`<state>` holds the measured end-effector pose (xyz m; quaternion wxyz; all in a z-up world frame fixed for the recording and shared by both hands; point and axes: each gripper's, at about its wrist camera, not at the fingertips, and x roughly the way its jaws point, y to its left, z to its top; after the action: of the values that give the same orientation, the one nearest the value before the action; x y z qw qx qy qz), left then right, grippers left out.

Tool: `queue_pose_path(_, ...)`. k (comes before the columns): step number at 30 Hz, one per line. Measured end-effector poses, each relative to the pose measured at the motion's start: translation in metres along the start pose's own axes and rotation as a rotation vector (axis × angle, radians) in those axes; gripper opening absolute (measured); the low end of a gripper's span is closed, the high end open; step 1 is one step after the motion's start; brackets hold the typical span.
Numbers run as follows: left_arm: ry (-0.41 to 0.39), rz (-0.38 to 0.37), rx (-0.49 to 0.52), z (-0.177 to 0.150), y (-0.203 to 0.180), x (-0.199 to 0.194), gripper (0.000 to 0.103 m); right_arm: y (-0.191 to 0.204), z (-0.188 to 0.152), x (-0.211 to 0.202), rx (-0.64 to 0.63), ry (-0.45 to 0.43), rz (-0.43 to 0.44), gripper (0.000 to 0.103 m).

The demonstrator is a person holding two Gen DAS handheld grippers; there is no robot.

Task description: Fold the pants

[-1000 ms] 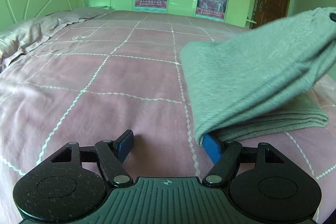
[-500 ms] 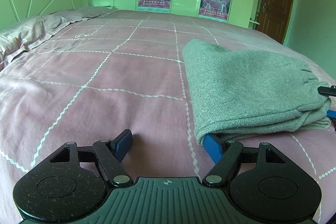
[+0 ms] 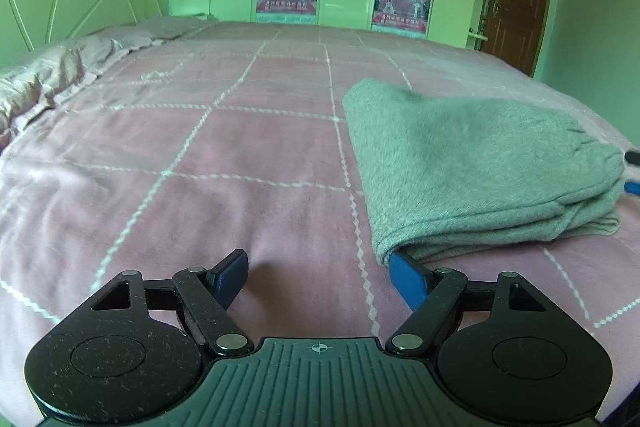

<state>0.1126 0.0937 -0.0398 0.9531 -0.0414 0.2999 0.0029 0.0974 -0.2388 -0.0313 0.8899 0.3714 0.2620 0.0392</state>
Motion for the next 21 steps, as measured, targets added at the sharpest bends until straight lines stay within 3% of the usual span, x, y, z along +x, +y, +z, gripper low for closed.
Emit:
queue_pose_path(2, -0.062, -0.012, -0.016, 0.005, 0.004, -0.014, 0.078, 0.021, 0.004, 0.0, -0.08, 0.0, 0.047, 0.031)
queue_pose_path(5, -0.105, 0.001, -0.03, 0.024, 0.002, -0.011, 0.078, 0.047, 0.003, 0.027, -0.163, 0.081, 0.098, 0.031)
queue_pose_path(8, -0.065, 0.017, -0.049, 0.037, 0.0, 0.013, 0.078, 0.058, -0.009, 0.054, -0.293, 0.191, 0.0, 0.029)
queue_pose_path(9, -0.041, 0.011, -0.055, 0.038, 0.0, 0.022, 0.079, 0.062, -0.017, 0.057, -0.399, 0.216, -0.035, 0.025)
queue_pose_path(11, 0.026, -0.006, -0.054, 0.033, -0.001, 0.041, 0.085, 0.064, -0.036, 0.062, -0.595, 0.263, -0.142, 0.0)
queue_pose_path(12, 0.053, 0.004, -0.051, 0.029, 0.0, 0.048, 0.09, 0.058, -0.04, 0.055, -0.595, 0.254, -0.162, 0.0)
queue_pose_path(16, 0.07, 0.041, -0.063, 0.021, 0.009, 0.052, 0.098, 0.053, -0.035, 0.034, -0.487, 0.252, -0.055, 0.001)
queue_pose_path(17, 0.077, 0.049, -0.062, 0.022, 0.011, 0.051, 0.098, 0.053, -0.033, 0.026, -0.454, 0.235, -0.005, 0.01)
queue_pose_path(19, 0.093, 0.062, -0.053, 0.025, 0.015, 0.048, 0.1, 0.048, -0.025, 0.013, -0.382, 0.194, 0.042, 0.056)
queue_pose_path(21, 0.101, 0.063, -0.045, 0.026, 0.019, 0.044, 0.103, 0.042, -0.016, 0.004, -0.329, 0.148, 0.047, 0.071)
